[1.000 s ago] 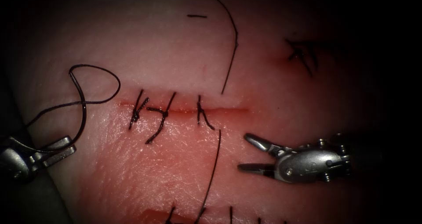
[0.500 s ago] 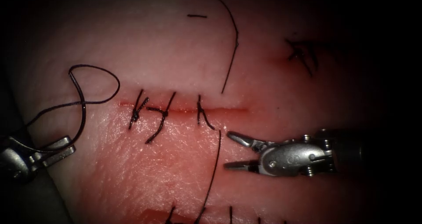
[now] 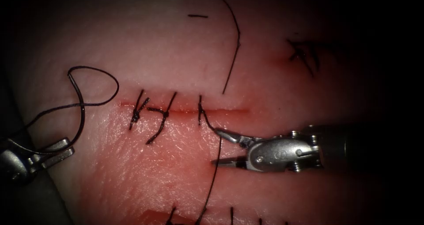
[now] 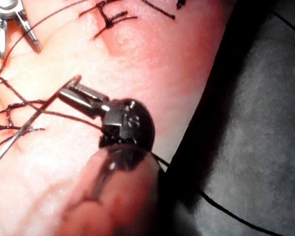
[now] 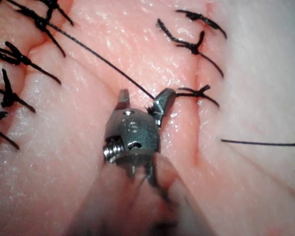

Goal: Wound Closure
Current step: Pull the string through the cut with the right gripper

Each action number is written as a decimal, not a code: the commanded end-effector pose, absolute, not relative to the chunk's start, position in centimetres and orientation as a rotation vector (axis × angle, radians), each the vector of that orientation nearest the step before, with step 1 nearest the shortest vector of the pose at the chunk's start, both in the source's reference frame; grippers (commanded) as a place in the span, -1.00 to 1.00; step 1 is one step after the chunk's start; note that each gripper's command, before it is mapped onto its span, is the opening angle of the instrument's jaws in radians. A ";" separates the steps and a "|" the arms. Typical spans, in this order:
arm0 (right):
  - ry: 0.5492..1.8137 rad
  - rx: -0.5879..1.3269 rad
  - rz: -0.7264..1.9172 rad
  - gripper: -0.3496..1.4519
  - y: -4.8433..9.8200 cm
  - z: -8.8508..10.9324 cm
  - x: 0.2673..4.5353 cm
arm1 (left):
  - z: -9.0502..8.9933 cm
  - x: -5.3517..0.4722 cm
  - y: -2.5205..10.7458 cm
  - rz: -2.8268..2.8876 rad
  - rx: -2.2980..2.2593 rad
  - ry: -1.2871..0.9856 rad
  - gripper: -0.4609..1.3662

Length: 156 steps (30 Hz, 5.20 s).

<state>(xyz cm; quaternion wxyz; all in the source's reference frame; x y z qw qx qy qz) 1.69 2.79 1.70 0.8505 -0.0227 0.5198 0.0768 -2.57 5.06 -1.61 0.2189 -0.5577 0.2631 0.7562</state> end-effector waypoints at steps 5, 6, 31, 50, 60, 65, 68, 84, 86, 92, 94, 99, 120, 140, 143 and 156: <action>1.127 -0.031 0.145 -1.00 2.8 1.7 1.71 | -1.6 -2.57 5.1 2.097 -1.545 0.724 -0.88; 1.127 -0.030 0.145 -1.00 2.8 1.7 1.71 | -1.6 -2.57 5.1 2.097 -1.545 0.724 -0.88; 1.162 0.015 0.087 -1.00 2.1 1.3 1.71 | -1.6 -2.56 5.1 2.097 -1.546 0.723 -0.88; 1.206 0.066 0.050 -1.00 1.5 0.5 1.90 | -1.6 -2.59 5.1 2.096 -1.545 0.724 -0.88; 1.226 0.077 0.035 -1.00 1.2 0.2 2.03 | -1.6 -2.60 5.1 2.098 -1.543 0.722 -0.88; 1.234 0.081 0.028 -1.00 1.1 0.1 2.07 | -1.6 -2.60 5.1 2.098 -1.543 0.722 -0.88; 1.238 0.083 0.024 -1.00 1.0 0.1 2.09 | -1.6 -2.60 5.1 2.098 -1.544 0.721 -0.88; 1.263 0.092 -0.010 -1.00 0.6 -0.2 2.22 | -1.6 -2.60 5.0 2.098 -1.544 0.723 -0.88; 1.261 0.092 -0.021 -1.00 0.5 -0.3 2.23 | -1.6 -2.60 5.0 2.098 -1.544 0.723 -0.88; 1.266 0.104 -0.021 -1.00 0.4 -0.3 2.25 | -1.6 -2.60 5.0 2.098 -1.545 0.724 -0.88; 1.266 0.107 -0.024 -1.00 0.4 -0.4 2.26 | -1.6 -2.59 5.0 2.103 -1.545 0.729 -0.88; 1.266 0.116 -0.027 -1.00 0.4 -0.4 2.27 | -1.6 -2.59 5.0 2.103 -1.546 0.730 -0.88; 1.257 0.147 -0.025 -0.34 0.2 -0.4 2.29 | -1.6 -2.58 5.0 2.103 -1.547 0.731 -0.88; 1.253 0.036 0.132 0.68 0.9 -0.4 1.56 | -1.6 -2.61 5.0 2.102 -1.546 0.729 -0.88; 1.275 0.003 0.175 0.64 1.0 -0.4 1.42 | -1.6 -2.62 5.0 2.102 -1.546 0.729 -0.88; 1.300 -0.047 0.502 0.49 1.7 -0.1 1.12 | -1.6 -2.60 5.0 2.110 -1.543 0.721 -0.88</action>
